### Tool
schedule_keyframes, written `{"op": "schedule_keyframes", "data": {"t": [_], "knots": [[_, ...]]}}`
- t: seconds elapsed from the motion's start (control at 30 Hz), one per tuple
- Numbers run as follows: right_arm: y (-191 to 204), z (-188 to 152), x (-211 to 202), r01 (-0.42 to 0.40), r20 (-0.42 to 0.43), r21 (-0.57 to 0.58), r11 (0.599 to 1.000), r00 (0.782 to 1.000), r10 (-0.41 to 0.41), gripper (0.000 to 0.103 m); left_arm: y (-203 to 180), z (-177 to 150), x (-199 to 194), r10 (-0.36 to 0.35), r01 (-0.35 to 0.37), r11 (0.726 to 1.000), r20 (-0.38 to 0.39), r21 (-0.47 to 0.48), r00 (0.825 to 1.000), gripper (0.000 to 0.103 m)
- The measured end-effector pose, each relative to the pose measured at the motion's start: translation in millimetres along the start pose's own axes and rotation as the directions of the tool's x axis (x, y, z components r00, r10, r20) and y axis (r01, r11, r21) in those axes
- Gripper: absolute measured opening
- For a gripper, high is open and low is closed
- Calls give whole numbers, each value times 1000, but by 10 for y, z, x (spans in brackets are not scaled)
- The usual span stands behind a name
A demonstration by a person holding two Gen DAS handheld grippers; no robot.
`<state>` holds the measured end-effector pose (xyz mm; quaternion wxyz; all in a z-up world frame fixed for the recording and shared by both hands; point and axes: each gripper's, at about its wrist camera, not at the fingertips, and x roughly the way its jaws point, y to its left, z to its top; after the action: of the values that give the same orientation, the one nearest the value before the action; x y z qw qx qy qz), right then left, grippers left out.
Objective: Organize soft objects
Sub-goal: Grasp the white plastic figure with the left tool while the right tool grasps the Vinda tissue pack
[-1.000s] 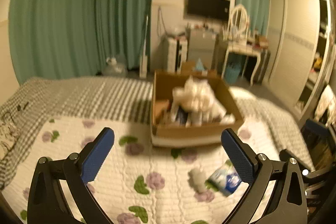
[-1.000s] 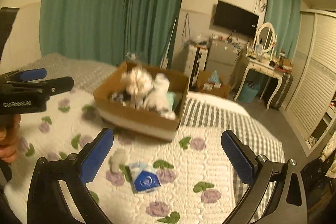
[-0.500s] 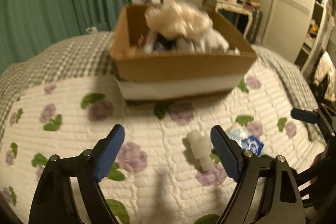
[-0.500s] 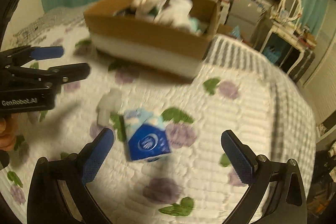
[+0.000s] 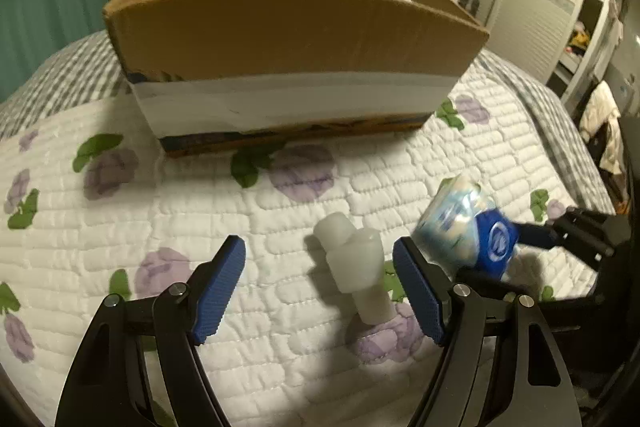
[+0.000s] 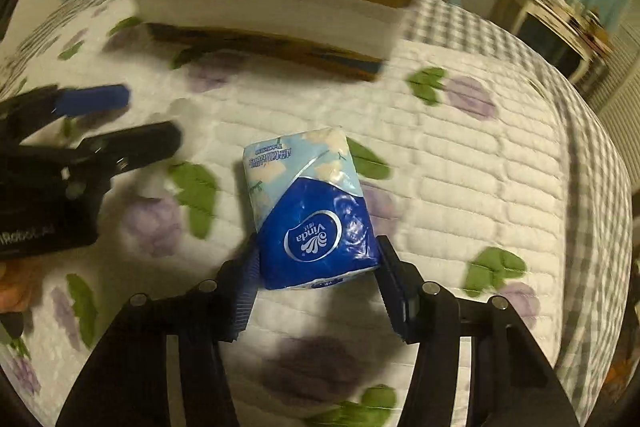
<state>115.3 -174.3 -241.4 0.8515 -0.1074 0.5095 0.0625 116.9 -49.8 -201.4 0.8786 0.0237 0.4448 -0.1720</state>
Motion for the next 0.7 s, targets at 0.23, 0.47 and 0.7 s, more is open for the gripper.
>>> {"op": "schedule_keyframes", "data": {"t": [0.23,0.47,0.7], "knots": [[-110,-19,-49,13,8,27,1000,1000,-13,53,-165,-68,159,29,-27,998,-24,57,999,53],[-117,6,-129,37,32,42,998,999,-38,53,-271,-92,171,41,-39,995,-29,96,999,29],[-146,60,-382,32,108,59,998,993,-38,52,-210,-32,-78,40,-42,998,28,57,999,29]]}}
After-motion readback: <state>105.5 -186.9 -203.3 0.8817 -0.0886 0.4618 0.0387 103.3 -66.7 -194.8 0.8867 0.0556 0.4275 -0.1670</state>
